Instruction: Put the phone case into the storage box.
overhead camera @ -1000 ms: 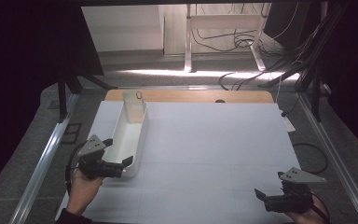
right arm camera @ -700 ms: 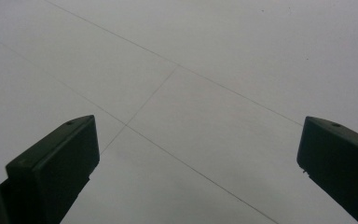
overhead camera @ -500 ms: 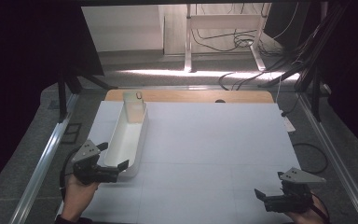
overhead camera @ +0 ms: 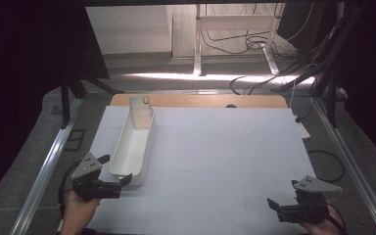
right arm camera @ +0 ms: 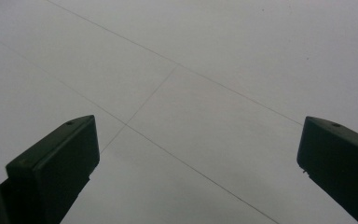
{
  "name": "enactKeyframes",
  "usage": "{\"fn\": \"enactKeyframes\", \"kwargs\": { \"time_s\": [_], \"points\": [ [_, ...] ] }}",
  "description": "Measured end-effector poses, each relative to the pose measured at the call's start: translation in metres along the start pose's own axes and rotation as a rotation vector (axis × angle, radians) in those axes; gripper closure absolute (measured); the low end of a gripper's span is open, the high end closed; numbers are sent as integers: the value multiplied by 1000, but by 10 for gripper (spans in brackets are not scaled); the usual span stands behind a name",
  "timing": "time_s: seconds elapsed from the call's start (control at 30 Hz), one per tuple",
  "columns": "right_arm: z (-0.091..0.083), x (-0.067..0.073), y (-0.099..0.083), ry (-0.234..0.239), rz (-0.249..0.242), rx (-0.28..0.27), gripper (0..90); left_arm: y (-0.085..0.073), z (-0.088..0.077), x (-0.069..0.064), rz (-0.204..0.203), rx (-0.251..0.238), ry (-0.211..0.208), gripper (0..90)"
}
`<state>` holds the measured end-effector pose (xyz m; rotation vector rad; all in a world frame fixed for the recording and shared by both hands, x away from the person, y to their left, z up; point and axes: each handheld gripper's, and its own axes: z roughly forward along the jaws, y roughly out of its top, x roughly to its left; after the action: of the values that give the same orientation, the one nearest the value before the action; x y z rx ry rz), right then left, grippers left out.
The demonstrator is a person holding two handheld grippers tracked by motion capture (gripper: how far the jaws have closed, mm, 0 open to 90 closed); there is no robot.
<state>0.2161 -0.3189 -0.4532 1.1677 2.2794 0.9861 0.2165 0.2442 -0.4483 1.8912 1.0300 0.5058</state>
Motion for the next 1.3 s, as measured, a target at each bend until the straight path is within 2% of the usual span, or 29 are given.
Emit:
{"fn": "enactKeyframes", "kwargs": {
  "time_s": [0.23,0.57,1.3],
  "points": [
    [0,0,0,-1,-1,0,0,-5,-6,-3,7,6,13,0],
    [0,0,0,-2,0,0,0,-13,-15,-3,-12,-1,24,0],
    [0,0,0,-5,2,0,0,-29,-33,-4,-28,17,53,0]
  ]
}}
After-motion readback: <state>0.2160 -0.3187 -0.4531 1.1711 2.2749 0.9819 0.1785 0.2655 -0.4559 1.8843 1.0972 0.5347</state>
